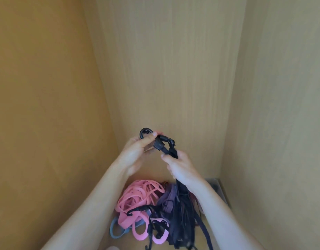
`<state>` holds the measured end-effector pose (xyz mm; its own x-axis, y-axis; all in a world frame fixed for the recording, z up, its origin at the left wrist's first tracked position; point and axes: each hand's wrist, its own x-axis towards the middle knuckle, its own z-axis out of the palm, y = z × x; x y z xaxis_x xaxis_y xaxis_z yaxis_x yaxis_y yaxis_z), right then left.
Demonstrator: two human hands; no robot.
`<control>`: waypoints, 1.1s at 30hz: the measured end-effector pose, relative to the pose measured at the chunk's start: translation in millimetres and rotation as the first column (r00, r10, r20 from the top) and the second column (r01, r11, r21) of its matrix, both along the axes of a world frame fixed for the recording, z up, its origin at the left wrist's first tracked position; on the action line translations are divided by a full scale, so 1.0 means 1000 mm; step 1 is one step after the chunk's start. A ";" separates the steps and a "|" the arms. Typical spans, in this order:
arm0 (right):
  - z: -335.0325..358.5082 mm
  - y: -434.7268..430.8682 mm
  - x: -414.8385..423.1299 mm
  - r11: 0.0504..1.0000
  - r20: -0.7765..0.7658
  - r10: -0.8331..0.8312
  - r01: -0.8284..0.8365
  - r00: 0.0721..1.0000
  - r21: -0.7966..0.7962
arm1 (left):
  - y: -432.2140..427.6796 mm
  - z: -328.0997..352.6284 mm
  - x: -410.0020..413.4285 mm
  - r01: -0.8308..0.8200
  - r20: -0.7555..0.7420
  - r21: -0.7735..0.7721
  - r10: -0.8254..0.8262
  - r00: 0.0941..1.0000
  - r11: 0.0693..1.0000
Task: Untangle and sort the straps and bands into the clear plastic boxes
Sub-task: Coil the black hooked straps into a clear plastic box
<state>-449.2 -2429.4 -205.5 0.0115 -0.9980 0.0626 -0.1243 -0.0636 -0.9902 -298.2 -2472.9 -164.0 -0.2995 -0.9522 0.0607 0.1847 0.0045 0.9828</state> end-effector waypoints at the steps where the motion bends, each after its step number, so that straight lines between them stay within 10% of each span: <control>1: 0.001 0.000 -0.003 1.000 -0.034 0.009 -0.009 0.999 -0.011 | 0.000 -0.002 0.006 0.029 0.004 0.029 -0.029 1.000 0.999; 6: 0.003 -0.004 -0.017 0.997 -0.122 -0.070 0.066 0.990 -0.037 | 0.001 -0.015 0.026 -0.142 -0.044 0.188 0.153 0.987 0.972; 9: 0.001 -0.006 -0.025 0.999 -0.219 -0.045 0.045 0.975 -0.005 | 0.007 -0.013 0.024 -0.324 0.379 -0.286 0.417 0.826 0.902; 12: 0.004 -0.008 -0.027 0.998 -0.369 0.070 -0.065 0.927 0.026 | 0.015 0.003 0.008 0.211 0.637 -0.695 0.451 0.625 0.688; 16: 0.013 -0.007 -0.022 0.986 -0.460 0.154 -0.169 0.874 0.009 | 0.008 0.007 -0.022 0.581 0.898 -0.441 0.329 0.293 0.684; 23: 0.008 -0.002 -0.043 0.990 -0.550 0.144 -0.126 0.823 0.070 | -0.001 -0.008 -0.029 0.492 0.948 -0.175 0.011 0.318 0.853; 33: 0.013 -0.005 -0.083 0.996 -0.412 0.067 -0.036 0.909 0.082 | -0.013 -0.013 -0.007 0.323 0.710 -0.005 -0.224 0.667 0.946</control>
